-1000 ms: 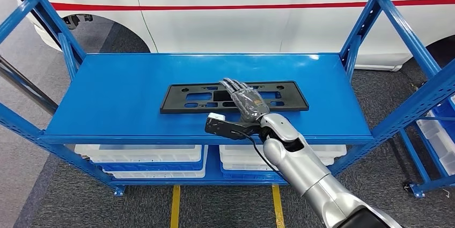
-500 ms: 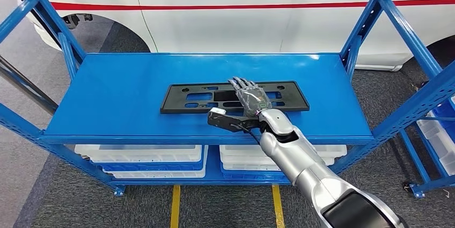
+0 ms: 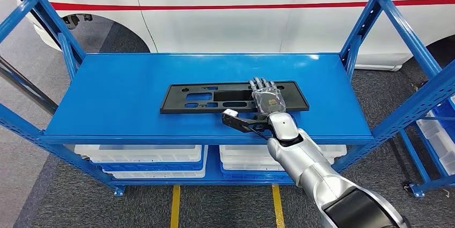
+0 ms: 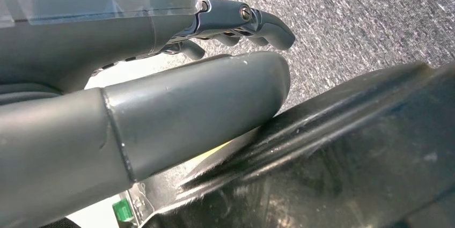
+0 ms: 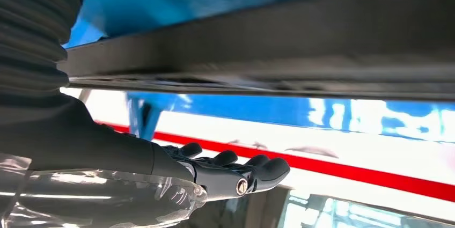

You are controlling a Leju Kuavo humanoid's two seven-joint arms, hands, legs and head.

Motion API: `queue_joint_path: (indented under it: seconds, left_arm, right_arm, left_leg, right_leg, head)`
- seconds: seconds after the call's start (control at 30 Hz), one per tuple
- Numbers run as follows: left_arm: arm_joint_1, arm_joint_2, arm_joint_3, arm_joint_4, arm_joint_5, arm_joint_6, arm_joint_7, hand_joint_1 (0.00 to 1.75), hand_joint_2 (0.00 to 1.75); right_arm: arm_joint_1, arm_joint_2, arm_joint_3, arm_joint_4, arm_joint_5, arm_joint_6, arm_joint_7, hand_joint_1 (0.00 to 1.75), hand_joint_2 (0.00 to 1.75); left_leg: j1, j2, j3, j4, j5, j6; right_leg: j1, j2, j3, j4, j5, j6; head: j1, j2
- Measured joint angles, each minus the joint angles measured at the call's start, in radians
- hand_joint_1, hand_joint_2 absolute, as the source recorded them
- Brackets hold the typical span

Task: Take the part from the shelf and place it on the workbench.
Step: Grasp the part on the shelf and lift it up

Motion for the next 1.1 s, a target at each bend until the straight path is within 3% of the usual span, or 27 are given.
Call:
queue_joint_path:
  seconds: [0.6,0.73,1.1]
  left_arm:
    - [0.000,0.000,-0.008,0.001,-0.013,0.000,-0.001,0.00,0.00]
    - [0.000,0.000,-0.008,0.001,-0.007,-0.014,-0.020,0.00,1.75]
    - [-0.013,0.005,-0.007,0.001,0.015,-0.020,-0.025,0.00,1.75]
  right_arm:
    - [0.008,-0.025,-0.089,0.059,0.040,-0.025,-0.019,1.75,1.75]
    - [0.022,-0.025,-0.105,0.060,0.046,-0.025,-0.039,1.75,1.75]
    - [0.038,-0.025,-0.133,0.046,0.058,-0.024,-0.058,1.75,1.75]
  left_leg:
    - [0.000,-0.001,0.001,0.000,0.000,0.000]
    - [0.000,-0.001,0.001,0.001,0.000,0.000]
    - [-0.004,-0.001,0.001,0.001,0.000,0.000]
  right_leg:
    - [0.000,0.000,0.002,0.000,0.000,0.000]
    - [0.000,0.000,0.002,0.000,0.000,0.000]
    - [0.000,0.000,0.002,0.000,0.000,0.000]
  head:
    - [0.000,0.000]
    - [0.000,0.000]
    - [0.000,0.000]
